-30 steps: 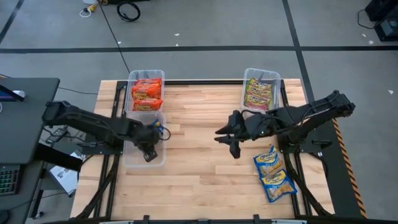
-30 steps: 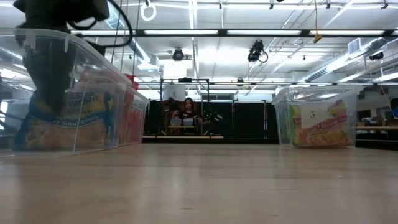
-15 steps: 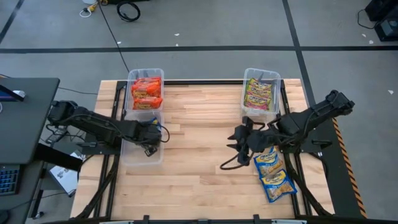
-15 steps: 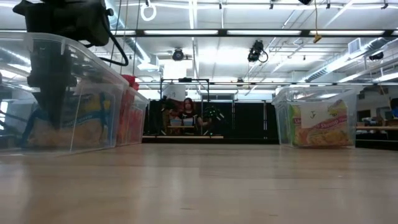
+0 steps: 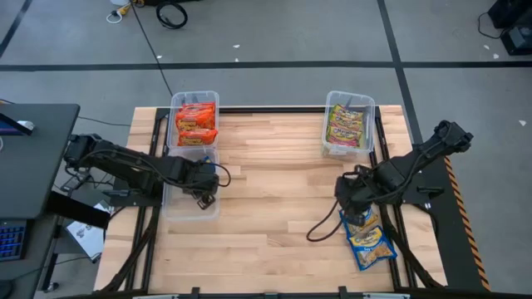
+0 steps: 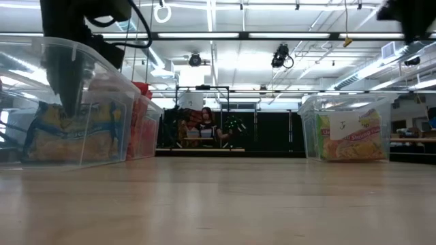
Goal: Sort Maruchan noodles
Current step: Put the blue noodle pack into the bottom transparent bin
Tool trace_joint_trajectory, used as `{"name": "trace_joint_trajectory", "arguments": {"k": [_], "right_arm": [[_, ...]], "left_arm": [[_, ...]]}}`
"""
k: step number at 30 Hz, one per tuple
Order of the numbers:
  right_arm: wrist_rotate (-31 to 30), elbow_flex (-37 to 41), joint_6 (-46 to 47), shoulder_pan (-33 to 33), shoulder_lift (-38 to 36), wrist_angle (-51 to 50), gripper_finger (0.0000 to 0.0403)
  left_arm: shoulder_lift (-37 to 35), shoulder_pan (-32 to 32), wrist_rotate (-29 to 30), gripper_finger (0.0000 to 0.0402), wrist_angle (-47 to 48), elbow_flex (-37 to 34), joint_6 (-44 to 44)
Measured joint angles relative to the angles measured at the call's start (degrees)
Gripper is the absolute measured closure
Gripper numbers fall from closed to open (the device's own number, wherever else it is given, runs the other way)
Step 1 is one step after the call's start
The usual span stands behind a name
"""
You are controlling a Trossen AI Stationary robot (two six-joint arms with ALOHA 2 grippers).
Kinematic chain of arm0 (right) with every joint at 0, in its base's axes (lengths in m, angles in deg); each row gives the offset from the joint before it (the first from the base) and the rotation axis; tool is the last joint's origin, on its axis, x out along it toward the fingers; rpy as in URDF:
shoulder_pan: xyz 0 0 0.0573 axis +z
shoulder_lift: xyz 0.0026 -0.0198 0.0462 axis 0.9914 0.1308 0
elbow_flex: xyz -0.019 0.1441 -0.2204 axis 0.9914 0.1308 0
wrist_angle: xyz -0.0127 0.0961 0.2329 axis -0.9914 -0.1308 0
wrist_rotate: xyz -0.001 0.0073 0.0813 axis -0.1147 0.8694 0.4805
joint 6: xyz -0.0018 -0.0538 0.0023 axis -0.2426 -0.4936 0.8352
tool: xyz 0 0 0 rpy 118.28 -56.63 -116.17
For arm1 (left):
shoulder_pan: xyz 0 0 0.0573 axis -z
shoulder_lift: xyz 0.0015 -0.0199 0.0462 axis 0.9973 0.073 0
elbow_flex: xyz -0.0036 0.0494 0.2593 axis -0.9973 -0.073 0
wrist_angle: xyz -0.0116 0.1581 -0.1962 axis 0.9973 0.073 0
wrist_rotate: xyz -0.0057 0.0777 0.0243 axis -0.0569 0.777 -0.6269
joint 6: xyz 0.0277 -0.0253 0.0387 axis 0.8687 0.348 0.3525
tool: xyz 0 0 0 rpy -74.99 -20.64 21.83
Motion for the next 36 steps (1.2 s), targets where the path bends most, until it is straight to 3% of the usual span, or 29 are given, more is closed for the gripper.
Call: {"name": "trace_joint_trajectory", "arguments": {"k": [5,11,14,18,21,24,28,31,33,36], "right_arm": [[13.46,7.07,-1.61,-0.06,-1.98,-0.10,0.0235],[23.43,18.48,-4.22,-1.95,-3.15,2.57,0.0180],[23.18,22.05,-8.59,-2.87,-2.73,3.70,0.0155],[17.94,24.16,-13.85,-3.73,-1.60,6.94,0.0147],[15.19,24.79,-16.89,-4.33,-0.75,10.92,0.0165],[16.33,25.76,-18.05,-4.80,-0.17,14.77,0.0203],[19.14,27.78,-15.81,-5.05,0.06,16.13,0.0278],[20.50,28.42,-13.71,-5.05,0.06,16.17,0.0348],[20.65,28.29,-12.30,-5.05,0.06,16.36,0.0387],[17.08,25.60,-11.09,-4.98,0.06,16.14,0.0392]], "left_arm": [[-0.02,-0.48,-5.43,0.0272,1.43,1.51,-2.47],[-0.02,-1.47,-9.92,0.0172,5.75,3.61,-2.73],[-0.02,-1.47,-10.20,0.0140,9.13,5.83,-1.41],[-0.02,-1.42,-10.79,0.0131,11.97,10.55,-0.42],[-0.02,-1.26,-10.62,0.0136,11.53,14.61,1.27],[-0.04,-1.09,-9.33,0.0141,8.83,18.14,3.74],[-1.37,-0.12,-1.94,0.0143,2.94,20.35,8.14],[-3.25,0.08,2.88,0.0143,-5.43,19.92,9.09],[-4.25,0.04,3.09,0.0143,-12.90,18.65,9.36],[-4.21,0.04,-0.21,0.0143,-25.35,16.09,9.79]]}}
